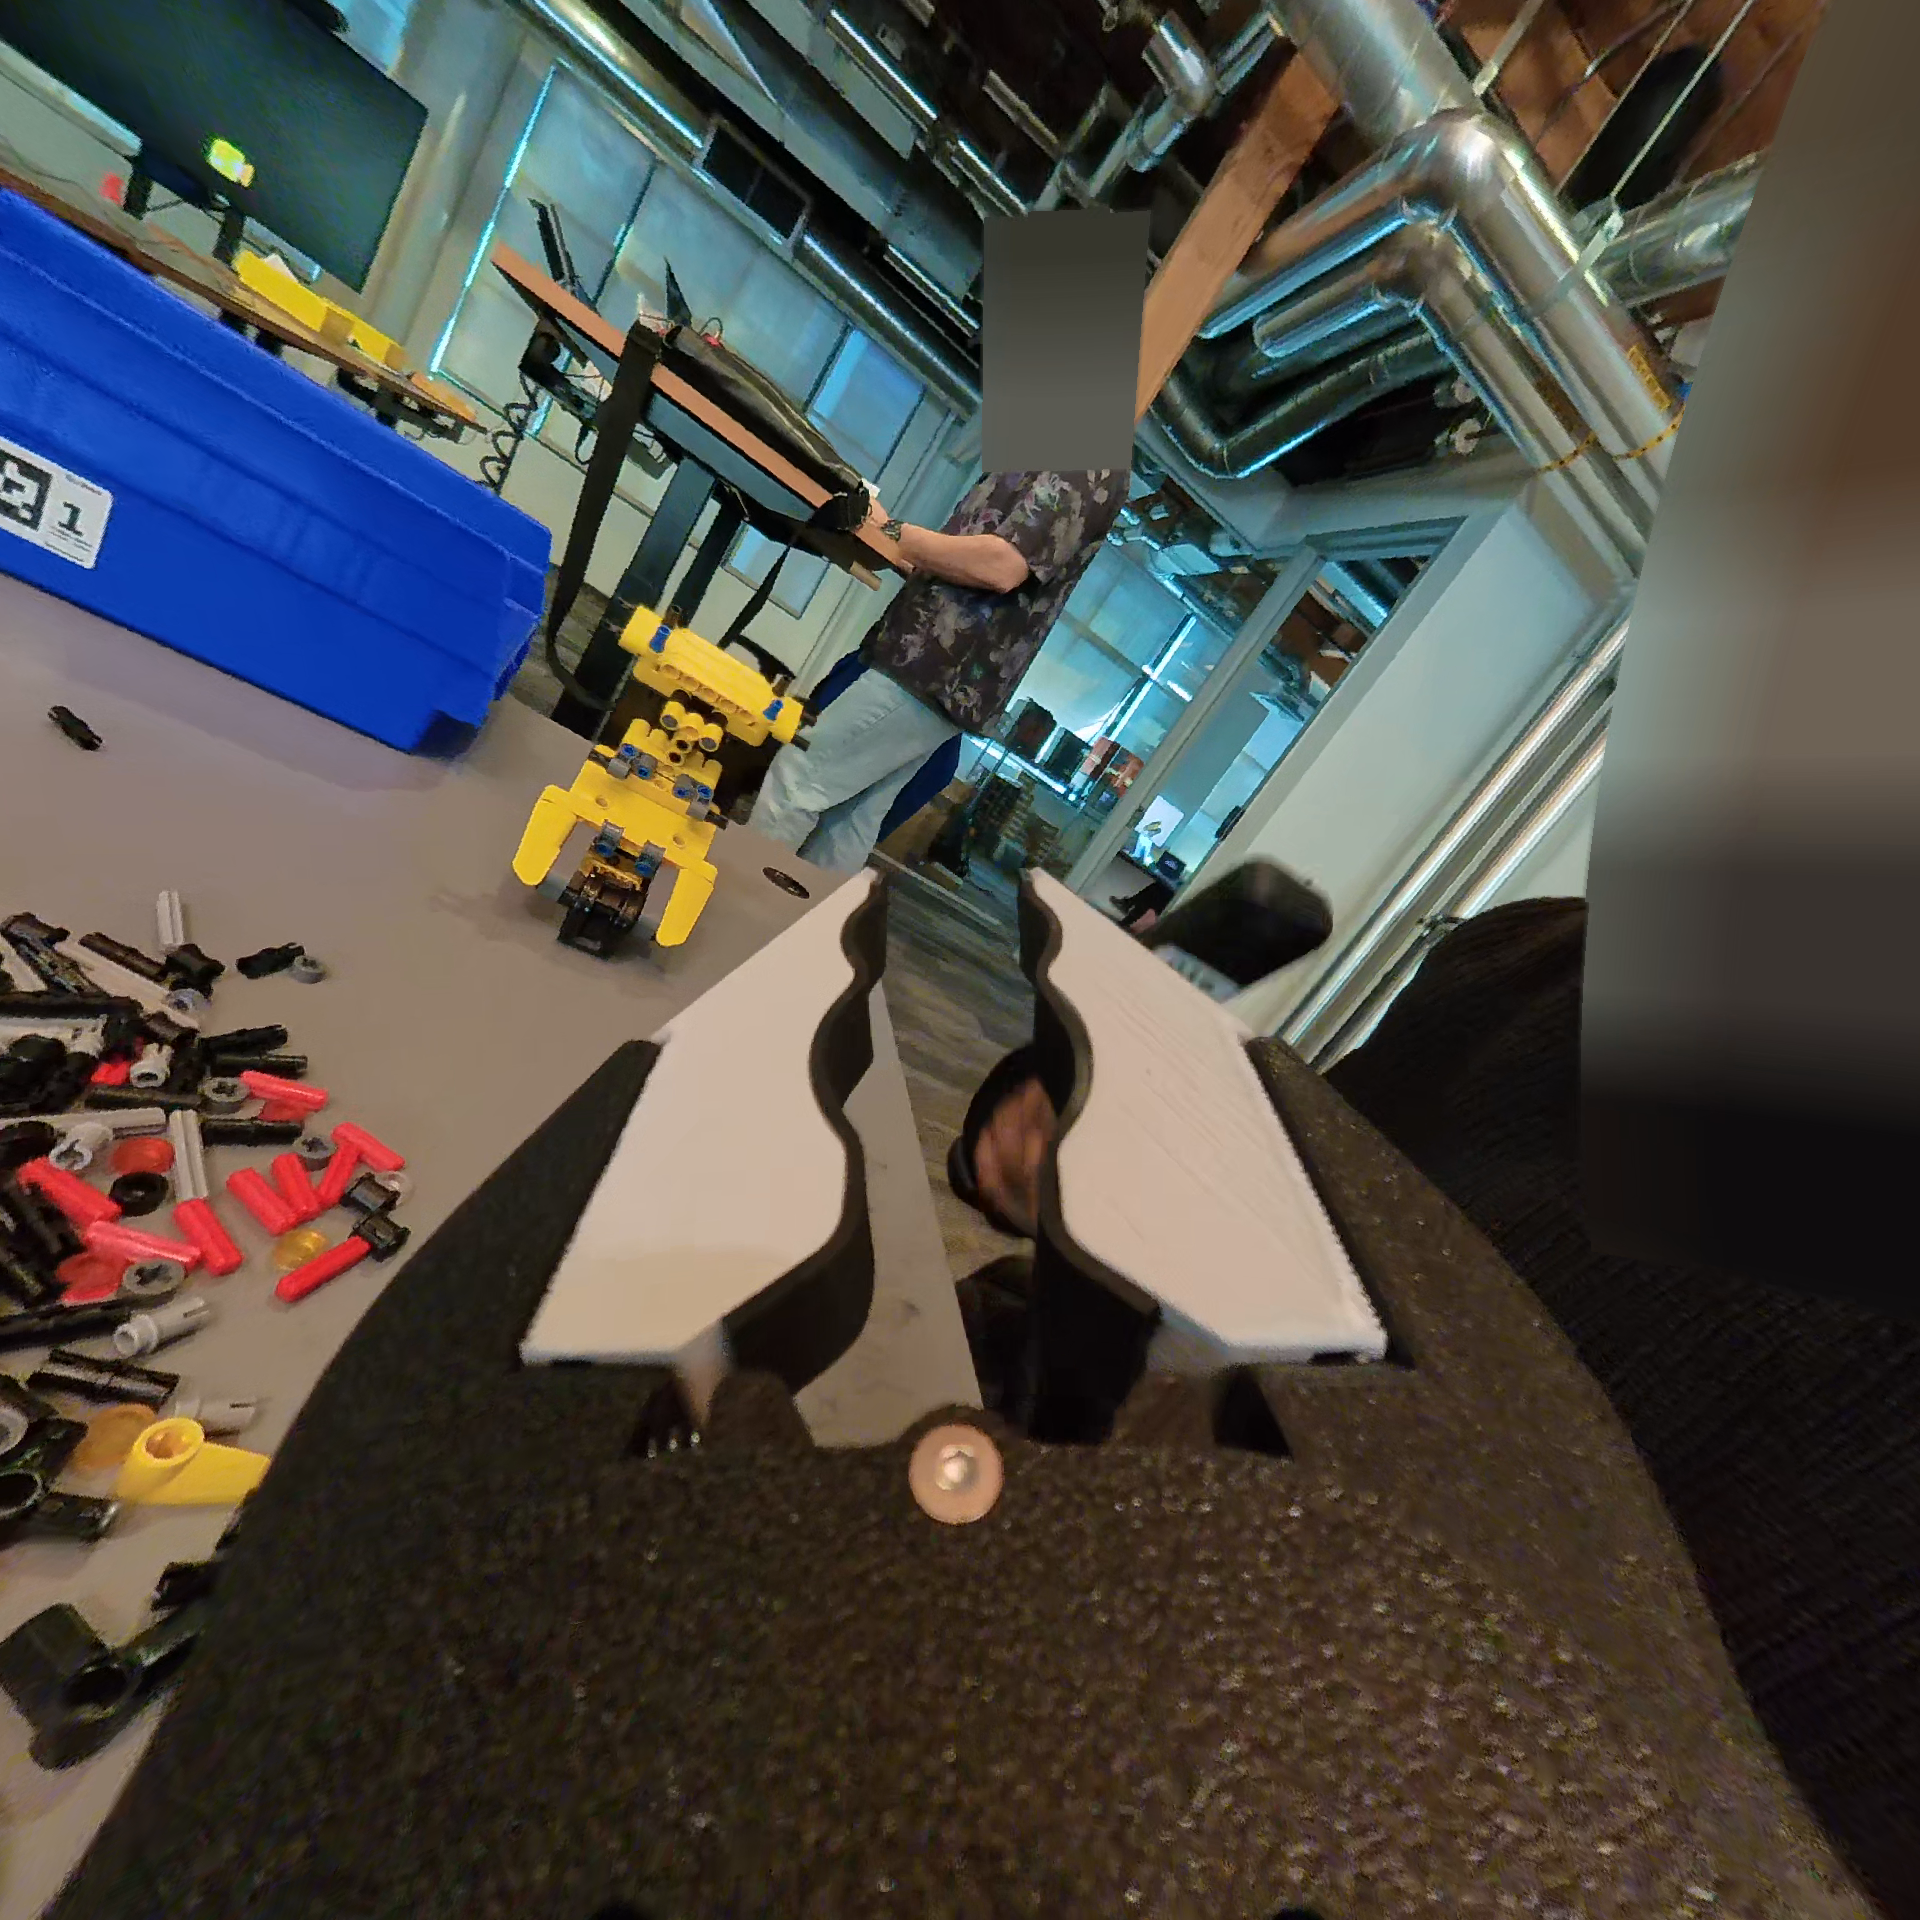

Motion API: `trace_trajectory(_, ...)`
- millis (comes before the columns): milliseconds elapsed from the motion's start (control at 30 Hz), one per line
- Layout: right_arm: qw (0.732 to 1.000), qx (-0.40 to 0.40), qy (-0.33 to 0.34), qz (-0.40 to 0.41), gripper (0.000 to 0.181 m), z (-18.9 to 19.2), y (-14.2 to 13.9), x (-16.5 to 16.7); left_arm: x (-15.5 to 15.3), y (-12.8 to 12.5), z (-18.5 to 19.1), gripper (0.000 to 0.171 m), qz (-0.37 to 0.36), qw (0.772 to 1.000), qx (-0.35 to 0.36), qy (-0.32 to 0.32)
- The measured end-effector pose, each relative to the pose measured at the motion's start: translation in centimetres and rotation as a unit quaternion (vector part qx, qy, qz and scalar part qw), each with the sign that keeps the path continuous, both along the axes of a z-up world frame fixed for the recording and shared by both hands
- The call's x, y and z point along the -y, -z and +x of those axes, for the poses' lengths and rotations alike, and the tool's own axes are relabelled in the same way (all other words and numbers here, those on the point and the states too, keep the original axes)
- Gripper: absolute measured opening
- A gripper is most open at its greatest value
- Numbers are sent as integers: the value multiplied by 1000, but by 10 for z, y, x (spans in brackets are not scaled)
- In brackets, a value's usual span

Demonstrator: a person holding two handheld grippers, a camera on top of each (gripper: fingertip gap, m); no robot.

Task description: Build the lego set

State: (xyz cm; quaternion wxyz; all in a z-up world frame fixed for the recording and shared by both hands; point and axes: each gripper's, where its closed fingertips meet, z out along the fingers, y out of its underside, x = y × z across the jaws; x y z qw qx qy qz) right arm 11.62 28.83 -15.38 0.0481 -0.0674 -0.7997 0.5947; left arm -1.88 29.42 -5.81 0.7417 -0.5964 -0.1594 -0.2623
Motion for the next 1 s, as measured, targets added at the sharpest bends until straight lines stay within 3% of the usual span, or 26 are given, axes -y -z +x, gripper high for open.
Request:
trace_trajectory(133, 973, -49, 83, -208, 3, -48, -98, -19, -7, 4, 11, 25, -22, 999, -33, 11)
trace_trajectory(233, 957, -79, 83, -266, 3, -65, -125, -23, -11, 0, 34, 26, -1, 995, -6, 96)
trace_trajectory(333, 958, -137, 91, -233, 3, -70, -120, -12, -5, -11, 62, 29, 44, 974, 53, 218)
trace_trajectory(400, 954, -185, 97, -214, 3, -69, -122, -5, -6, -10, 73, 30, 39, 965, 59, 252)
trace_trajectory(500, 950, -230, 93, -191, 3, -66, -123, 6, -8, -7, 85, 32, 24, 961, 41, 272)
trace_trajectory(600, 947, -258, 102, -163, 3, -70, -115, 10, 0, -17, 88, 32, 56, 953, 52, 294)
trace_trajectory(1000, 932, -317, 134, -114, 4, -73, -103, 6, -2, -11, 70, 13, 47, 958, 90, 267)
